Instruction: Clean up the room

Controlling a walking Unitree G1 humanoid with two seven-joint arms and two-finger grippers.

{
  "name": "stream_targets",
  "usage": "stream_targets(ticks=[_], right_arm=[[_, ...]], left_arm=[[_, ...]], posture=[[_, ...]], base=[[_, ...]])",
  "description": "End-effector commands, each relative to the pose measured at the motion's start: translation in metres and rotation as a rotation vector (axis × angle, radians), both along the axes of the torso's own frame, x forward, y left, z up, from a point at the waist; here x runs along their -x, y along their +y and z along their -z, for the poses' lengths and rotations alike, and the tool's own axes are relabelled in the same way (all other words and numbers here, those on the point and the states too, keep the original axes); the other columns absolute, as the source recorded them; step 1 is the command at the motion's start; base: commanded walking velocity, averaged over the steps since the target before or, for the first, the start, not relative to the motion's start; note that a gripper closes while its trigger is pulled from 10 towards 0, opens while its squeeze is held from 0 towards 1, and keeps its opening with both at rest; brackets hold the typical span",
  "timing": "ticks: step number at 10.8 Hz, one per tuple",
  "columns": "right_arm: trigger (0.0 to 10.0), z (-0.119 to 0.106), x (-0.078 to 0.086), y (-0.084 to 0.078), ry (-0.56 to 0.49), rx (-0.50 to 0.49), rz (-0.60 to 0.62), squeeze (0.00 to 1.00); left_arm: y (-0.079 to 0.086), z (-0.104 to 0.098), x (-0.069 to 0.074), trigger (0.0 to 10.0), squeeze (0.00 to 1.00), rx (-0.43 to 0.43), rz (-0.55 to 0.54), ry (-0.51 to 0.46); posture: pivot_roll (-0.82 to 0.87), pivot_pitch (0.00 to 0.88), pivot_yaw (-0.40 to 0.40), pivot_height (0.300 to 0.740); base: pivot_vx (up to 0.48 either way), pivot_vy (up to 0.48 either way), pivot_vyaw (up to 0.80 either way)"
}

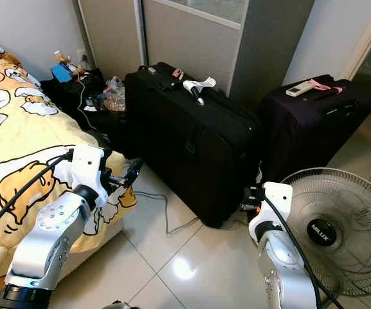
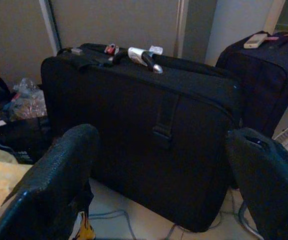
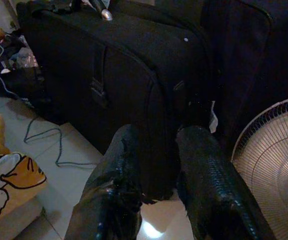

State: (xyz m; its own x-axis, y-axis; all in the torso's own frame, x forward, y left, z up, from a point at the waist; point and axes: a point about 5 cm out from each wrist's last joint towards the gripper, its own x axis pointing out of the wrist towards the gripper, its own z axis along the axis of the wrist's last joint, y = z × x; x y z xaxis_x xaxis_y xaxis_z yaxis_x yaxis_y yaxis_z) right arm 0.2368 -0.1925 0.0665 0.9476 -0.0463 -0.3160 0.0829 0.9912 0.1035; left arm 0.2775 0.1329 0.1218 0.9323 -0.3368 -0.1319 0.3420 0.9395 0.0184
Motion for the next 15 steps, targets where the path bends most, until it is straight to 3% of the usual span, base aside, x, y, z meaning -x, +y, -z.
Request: stream_targets(ticks=[1, 11, 12, 13, 15], right_arm=[[10.0, -0.038, -0.005, 0.022, -0.1, 0.1, -0.055, 0.0], [10.0, -0.038, -0.006, 0.02, -0.098, 0.114, -0.058, 0.0], [10.0, -0.032, -0.024, 0.029, -0.066, 0.059, -0.143, 1.0], [10.0, -0.03, -0.025, 0.031, -0.058, 0.037, -0.149, 1.0], [10.0, -0.032, -0.025, 0.031, -0.062, 0.034, -0.153, 1.0]], left_arm=[[0.043, 0.011, 0.039, 10.0, 0.0, -0.023, -0.273, 0.156], [0.043, 0.012, 0.04, 10.0, 0.0, -0.025, -0.276, 0.152], [0.041, 0.01, 0.037, 10.0, 0.68, -0.047, -0.281, 0.131], [0.04, 0.009, 0.037, 10.0, 1.0, -0.046, -0.279, 0.127], [0.041, 0.006, 0.039, 10.0, 1.0, -0.026, -0.288, 0.134]], posture=[[0.04, 0.0, -0.044, 0.74], [0.04, 0.0, -0.048, 0.74], [0.11, 0.0, -0.121, 0.74], [0.11, 0.0, -0.12, 0.74], [0.11, 0.0, -0.119, 0.74]], base=[[0.0, 0.0, 0.0], [0.0, 0.0, 0.0], [0.0, 0.0, 0.0], [0.0, 0.0, 0.0], [0.0, 0.0, 0.0]])
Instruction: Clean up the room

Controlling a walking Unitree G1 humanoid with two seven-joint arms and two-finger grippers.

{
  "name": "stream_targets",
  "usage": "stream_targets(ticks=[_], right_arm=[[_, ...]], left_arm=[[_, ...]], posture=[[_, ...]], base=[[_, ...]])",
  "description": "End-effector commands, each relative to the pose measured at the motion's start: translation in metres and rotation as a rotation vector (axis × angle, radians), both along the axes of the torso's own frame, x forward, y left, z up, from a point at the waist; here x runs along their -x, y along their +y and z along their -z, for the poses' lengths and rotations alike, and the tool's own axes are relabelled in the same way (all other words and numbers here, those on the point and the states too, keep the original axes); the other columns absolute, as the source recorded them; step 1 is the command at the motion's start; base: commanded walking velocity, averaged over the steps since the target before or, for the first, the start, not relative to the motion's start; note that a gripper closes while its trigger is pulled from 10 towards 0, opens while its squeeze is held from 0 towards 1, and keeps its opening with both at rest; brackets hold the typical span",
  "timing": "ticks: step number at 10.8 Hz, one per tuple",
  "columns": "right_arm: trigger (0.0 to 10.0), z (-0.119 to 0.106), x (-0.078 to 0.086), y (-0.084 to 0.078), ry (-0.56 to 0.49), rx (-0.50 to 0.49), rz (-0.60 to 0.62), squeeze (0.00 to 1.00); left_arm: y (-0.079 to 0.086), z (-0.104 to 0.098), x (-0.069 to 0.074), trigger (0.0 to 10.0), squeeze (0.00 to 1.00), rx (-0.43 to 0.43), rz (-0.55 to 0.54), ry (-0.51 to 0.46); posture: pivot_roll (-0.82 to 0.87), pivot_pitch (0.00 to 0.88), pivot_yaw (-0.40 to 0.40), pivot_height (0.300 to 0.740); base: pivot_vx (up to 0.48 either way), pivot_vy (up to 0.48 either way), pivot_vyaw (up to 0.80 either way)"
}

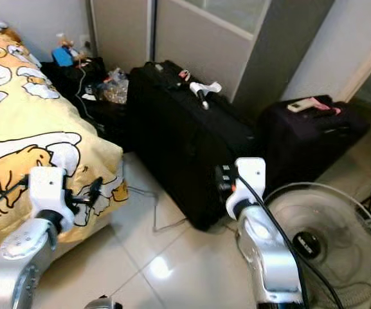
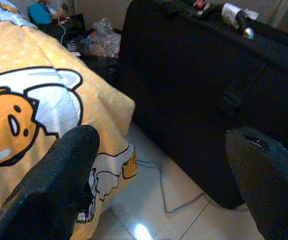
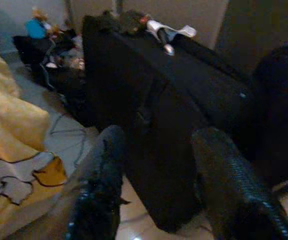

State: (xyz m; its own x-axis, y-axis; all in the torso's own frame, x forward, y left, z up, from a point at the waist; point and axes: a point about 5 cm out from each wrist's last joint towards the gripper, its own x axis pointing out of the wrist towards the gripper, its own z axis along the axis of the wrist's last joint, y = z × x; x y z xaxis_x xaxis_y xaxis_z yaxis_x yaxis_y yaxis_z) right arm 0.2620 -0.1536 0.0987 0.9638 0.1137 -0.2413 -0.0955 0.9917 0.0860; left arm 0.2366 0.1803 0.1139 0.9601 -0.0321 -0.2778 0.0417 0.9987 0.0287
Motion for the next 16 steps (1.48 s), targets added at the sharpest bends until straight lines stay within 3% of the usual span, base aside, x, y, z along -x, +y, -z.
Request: stream_targets(ticks=[1, 3, 4, 5, 6, 7, 8, 9, 10, 12, 14, 16], right_arm=[[10.0, -0.002, -0.001, -0.008, -0.003, -0.009, 0.031, 1.0], [10.0, -0.002, -0.001, -0.01, -0.042, -0.049, 0.058, 1.0], [10.0, 0.003, -0.001, -0.015, -0.069, 0.095, 0.132, 1.0], [10.0, 0.011, 0.001, -0.014, -0.044, 0.075, 0.157, 0.0], [10.0, 0.014, 0.007, -0.009, -0.019, -0.035, 0.109, 0.0], [10.0, 0.015, 0.011, -0.004, -0.019, -0.076, 0.099, 0.0], [10.0, 0.013, 0.014, 0.002, -0.067, -0.059, 0.082, 0.0], [10.0, 0.01, 0.015, 0.004, -0.083, -0.048, 0.068, 0.0], [10.0, 0.0, 0.017, 0.014, -0.132, -0.048, -0.049, 0.0], [10.0, -0.008, 0.018, 0.021, -0.18, -0.05, -0.16, 0.0], [10.0, -0.001, 0.017, 0.021, -0.158, -0.065, -0.177, 0.0], [10.0, 0.009, 0.021, 0.019, -0.128, -0.076, -0.189, 0.0]], left_arm=[[-0.005, -0.005, -0.001, 10.0, 1.0, 0.025, 0.011, -0.011], [-0.008, -0.016, -0.005, 10.0, 1.0, -0.003, 0.063, -0.059], [-0.011, -0.023, -0.01, 10.0, 1.0, -0.027, 0.079, -0.11], [-0.013, -0.028, -0.013, 10.0, 1.0, -0.031, 0.08, -0.151], [-0.014, -0.031, -0.016, 10.0, 0.93, -0.038, 0.102, -0.18], [-0.012, -0.032, -0.018, 10.0, 0.55, -0.042, 0.135, -0.169], [-0.009, -0.031, -0.023, 10.0, 0.29, -0.078, 0.135, -0.165], [-0.008, -0.031, -0.021, 10.0, 0.29, -0.064, 0.132, -0.171], [-0.011, -0.027, -0.017, 10.0, 0.29, -0.064, 0.144, -0.17], [-0.016, -0.027, -0.016, 10.0, 0.28, -0.064, 0.16, -0.178], [-0.007, -0.026, -0.016, 10.0, 0.28, -0.075, 0.128, -0.186], [-0.011, -0.027, -0.015, 10.0, 0.29, -0.083, 0.143, -0.193]], posture=[[0.11, 0.0, -0.119, 0.74], [0.11, 0.0, -0.088, 0.74], [0.09, 0.0, -0.066, 0.74], [0.08, 0.0, -0.038, 0.74], [0.06, 0.0, -0.011, 0.74], [0.05, 0.0, 0.007, 0.74], [0.04, 0.0, 0.021, 0.74], [0.04, 0.0, 0.023, 0.74], [0.03, 0.0, 0.033, 0.74], [0.05, 0.0, 0.016, 0.74], [0.06, 0.0, 0.002, 0.74], [0.05, 0.0, 0.007, 0.74]], base=[[0.0, 0.0, 0.0], [0.0, 0.0, 0.0], [0.0, 0.0, 0.0], [0.0, 0.0, 0.0], [0.0, 0.0, 0.0], [0.0, 0.0, 0.0], [0.0, 0.0, 0.0], [0.0, 0.0, 0.0], [0.292, 0.0, 0.8], [0.345, 0.0, 0.8], [0.373, 0.0, 0.8], [0.375, 0.0, 0.8]])
